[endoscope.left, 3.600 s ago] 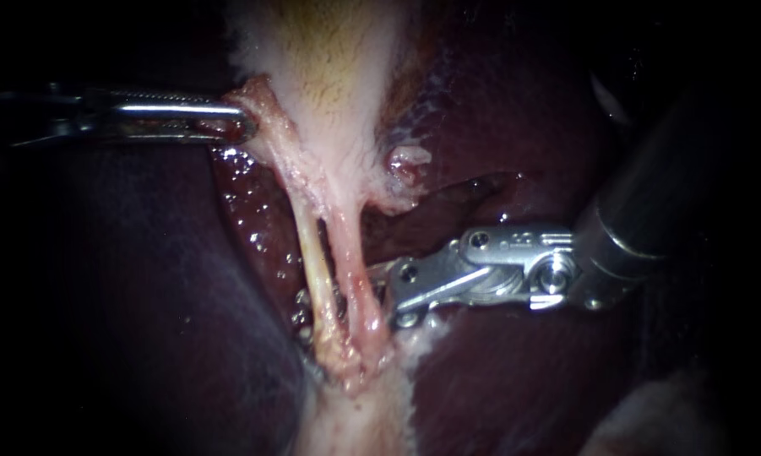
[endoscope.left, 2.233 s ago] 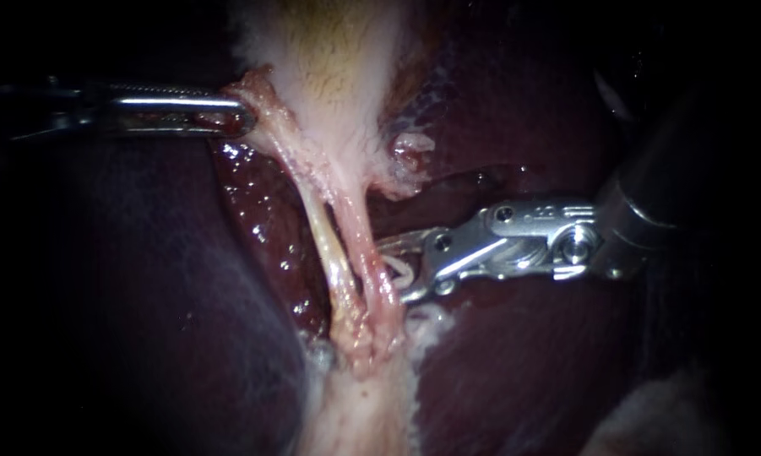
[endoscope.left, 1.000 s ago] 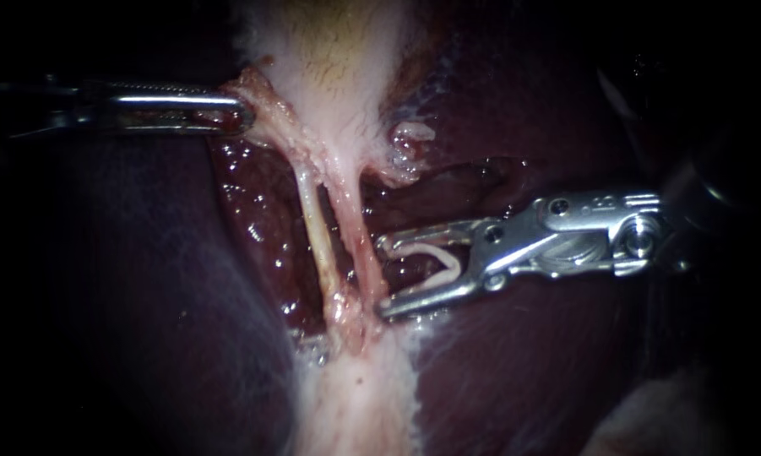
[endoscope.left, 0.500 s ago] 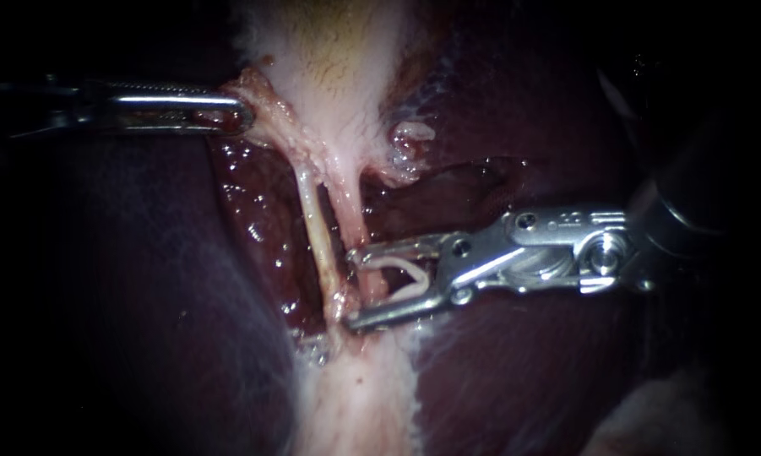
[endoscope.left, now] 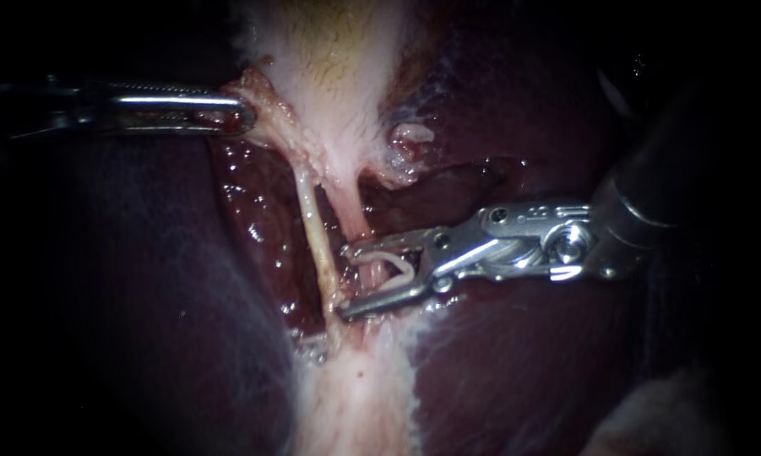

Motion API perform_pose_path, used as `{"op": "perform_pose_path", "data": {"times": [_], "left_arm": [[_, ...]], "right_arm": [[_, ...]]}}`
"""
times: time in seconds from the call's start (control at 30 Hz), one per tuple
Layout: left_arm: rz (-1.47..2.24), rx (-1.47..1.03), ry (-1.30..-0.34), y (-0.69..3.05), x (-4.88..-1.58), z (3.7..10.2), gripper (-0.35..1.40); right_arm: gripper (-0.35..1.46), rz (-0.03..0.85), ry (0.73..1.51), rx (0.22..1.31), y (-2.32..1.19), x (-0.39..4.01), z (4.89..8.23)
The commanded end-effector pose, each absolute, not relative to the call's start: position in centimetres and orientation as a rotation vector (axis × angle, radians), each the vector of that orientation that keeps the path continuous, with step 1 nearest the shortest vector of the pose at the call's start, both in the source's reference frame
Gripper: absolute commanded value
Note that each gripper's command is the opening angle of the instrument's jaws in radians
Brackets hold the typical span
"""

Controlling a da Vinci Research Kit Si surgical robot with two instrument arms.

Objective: Clipping first clip left tube

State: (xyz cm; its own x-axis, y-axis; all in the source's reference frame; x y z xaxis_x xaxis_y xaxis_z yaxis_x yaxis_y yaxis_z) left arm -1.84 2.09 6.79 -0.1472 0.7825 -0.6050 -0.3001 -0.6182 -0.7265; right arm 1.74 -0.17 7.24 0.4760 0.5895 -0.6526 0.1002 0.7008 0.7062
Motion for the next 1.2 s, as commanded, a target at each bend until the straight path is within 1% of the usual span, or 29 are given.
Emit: {"op": "perform_pose_path", "data": {"times": [0.03,0.43,0.83,1.2], "left_arm": [[1.851,-1.370,-0.577,2.09,-1.84,6.79,-0.35],[1.851,-1.370,-0.577,2.10,-1.84,6.79,-0.35],[1.851,-1.370,-0.577,2.10,-1.84,6.79,-0.35],[1.851,-1.369,-0.577,2.10,-1.85,6.79,-0.35]], "right_arm": [[0.50,0.337,1.053,0.763,-0.16,1.76,7.24],[0.50,0.340,1.049,0.758,-0.12,1.81,7.31],[0.50,0.334,1.050,0.761,-0.18,1.97,7.39],[0.50,0.341,1.087,0.769,-0.24,2.18,7.45]]}}
